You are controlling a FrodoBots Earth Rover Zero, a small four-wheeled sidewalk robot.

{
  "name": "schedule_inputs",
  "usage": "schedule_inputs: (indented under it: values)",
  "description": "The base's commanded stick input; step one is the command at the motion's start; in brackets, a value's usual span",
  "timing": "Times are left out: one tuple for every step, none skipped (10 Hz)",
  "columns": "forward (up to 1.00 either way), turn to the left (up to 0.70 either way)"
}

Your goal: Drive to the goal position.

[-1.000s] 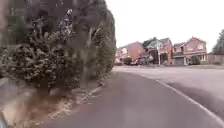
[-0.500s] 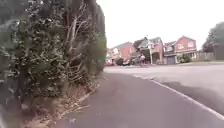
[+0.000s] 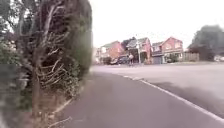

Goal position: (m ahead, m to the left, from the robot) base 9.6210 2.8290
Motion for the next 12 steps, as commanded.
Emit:
schedule_inputs:
  values:
    - [1.00, 0.00]
    - [1.00, 0.00]
    - [1.00, 0.00]
    - [1.00, 0.00]
    - [1.00, 0.00]
    - [1.00, 0.00]
    - [1.00, 0.00]
    - [1.00, 0.00]
    - [1.00, 0.00]
    - [1.00, 0.00]
    - [1.00, 0.00]
    - [1.00, 0.00]
